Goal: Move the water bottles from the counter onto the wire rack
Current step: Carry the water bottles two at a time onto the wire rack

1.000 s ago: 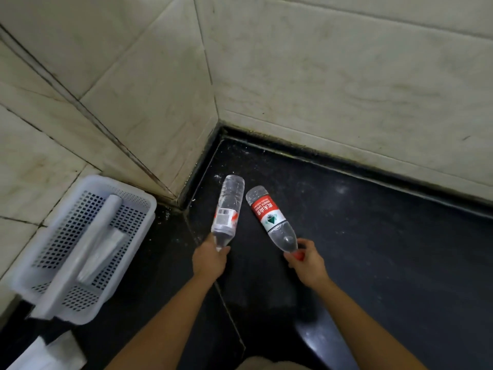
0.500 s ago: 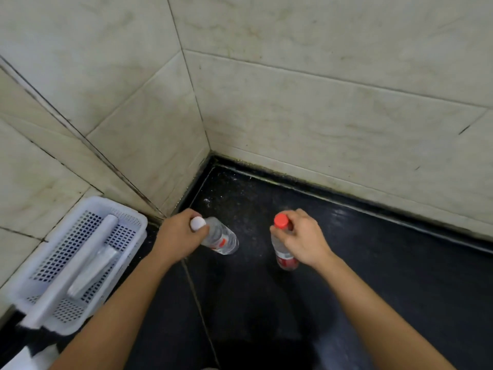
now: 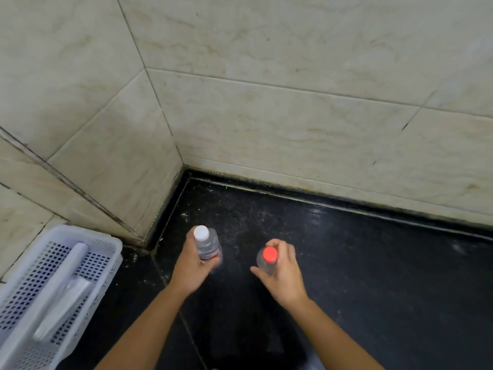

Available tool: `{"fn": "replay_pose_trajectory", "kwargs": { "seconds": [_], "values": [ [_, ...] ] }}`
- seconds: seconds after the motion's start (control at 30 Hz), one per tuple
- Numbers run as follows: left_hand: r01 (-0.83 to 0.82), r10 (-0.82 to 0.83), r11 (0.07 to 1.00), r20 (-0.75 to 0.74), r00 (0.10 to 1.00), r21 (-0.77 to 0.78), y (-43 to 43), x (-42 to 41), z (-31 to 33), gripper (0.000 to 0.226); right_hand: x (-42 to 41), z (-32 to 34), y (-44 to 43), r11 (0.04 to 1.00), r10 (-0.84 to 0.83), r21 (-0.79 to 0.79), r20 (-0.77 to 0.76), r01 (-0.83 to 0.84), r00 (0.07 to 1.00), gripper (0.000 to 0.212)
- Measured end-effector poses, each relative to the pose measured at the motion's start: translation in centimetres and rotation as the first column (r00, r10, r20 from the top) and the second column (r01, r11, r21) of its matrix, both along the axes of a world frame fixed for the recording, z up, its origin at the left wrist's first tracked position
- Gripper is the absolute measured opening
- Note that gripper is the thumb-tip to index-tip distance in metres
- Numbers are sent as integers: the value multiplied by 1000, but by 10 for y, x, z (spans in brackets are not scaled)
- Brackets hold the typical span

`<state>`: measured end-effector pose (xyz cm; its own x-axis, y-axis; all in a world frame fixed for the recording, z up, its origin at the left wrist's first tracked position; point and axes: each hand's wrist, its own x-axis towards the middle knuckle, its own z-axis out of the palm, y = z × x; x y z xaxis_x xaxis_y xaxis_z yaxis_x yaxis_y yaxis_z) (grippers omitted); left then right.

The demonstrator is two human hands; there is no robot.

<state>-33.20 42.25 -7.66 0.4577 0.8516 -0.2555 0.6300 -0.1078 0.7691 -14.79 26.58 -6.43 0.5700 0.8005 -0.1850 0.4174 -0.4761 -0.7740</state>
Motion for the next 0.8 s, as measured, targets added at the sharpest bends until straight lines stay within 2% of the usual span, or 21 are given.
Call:
{"fn": "replay_pose_trajectory", "kwargs": {
  "seconds": [0.13,0.27,0.4,0.47,0.57,0.67,0.8],
  "values": [
    [2,-2,996,-8,1000,92,2,2,-5,85,3,-11,5,983,-169,62,-79,174,982,69],
    [-34,33,996,23,999,80,0,0,-5,81,1,-9,0,937,-283,112,-306,330,909,65],
    [-87,94,994,108,990,-73,2,-2,-1,65,-11,-24,-22,871,-352,171,-440,462,826,62],
    [-66,103,980,188,977,-190,1,7,-1,53,-15,-27,-41,824,-361,195,-544,533,757,59],
    [9,111,937,320,941,-350,-9,36,8,44,-17,-16,-73,769,-386,222,-586,600,712,60],
    [172,50,876,439,897,-451,-31,80,28,44,-6,8,-108,696,-440,250,-593,673,675,72],
    [337,1,793,555,832,-508,-79,141,62,66,28,46,-157,573,-537,325,-544,752,644,47]
  ]
}}
